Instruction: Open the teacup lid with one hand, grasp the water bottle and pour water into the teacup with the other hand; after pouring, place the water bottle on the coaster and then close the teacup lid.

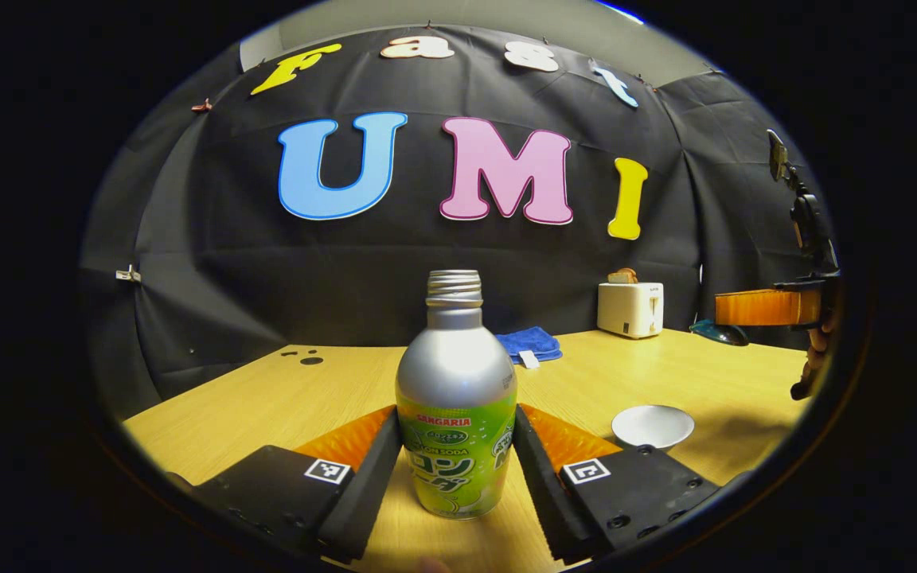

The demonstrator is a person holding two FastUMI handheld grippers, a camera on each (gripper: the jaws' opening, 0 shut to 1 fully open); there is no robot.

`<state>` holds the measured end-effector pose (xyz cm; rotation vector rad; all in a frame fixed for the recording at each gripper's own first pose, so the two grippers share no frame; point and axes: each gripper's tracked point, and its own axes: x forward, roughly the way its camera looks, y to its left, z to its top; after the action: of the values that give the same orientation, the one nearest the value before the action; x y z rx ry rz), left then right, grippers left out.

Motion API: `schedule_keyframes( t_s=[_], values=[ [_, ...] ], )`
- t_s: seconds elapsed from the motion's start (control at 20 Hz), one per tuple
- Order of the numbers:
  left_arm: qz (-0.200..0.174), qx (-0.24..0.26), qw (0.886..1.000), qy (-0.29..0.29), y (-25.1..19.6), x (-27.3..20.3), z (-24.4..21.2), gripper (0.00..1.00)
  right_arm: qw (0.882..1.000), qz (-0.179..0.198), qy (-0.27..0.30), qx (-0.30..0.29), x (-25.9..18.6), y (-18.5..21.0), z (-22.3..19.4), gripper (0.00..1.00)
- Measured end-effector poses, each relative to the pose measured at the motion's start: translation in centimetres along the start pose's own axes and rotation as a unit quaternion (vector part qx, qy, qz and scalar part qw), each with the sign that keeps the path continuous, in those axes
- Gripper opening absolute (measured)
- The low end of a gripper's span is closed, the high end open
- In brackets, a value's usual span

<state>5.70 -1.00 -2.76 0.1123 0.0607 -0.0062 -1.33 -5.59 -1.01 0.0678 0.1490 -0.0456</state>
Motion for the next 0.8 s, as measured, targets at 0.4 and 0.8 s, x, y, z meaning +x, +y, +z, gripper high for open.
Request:
schedule_keyframes(
  t_s=[0.4,0.8],
  values=[
    [0.044,0.275,0.960,0.005,0.8,-0.7,1.9,0.81,0.999,-0.034,-0.003,-0.003,-0.8,-3.0,0.3,0.26],
    [0.037,0.516,0.856,0.000,-1.9,0.1,2.6,0.80,0.999,-0.049,-0.020,0.006,-2.0,-4.8,1.6,0.31]
  ],
)
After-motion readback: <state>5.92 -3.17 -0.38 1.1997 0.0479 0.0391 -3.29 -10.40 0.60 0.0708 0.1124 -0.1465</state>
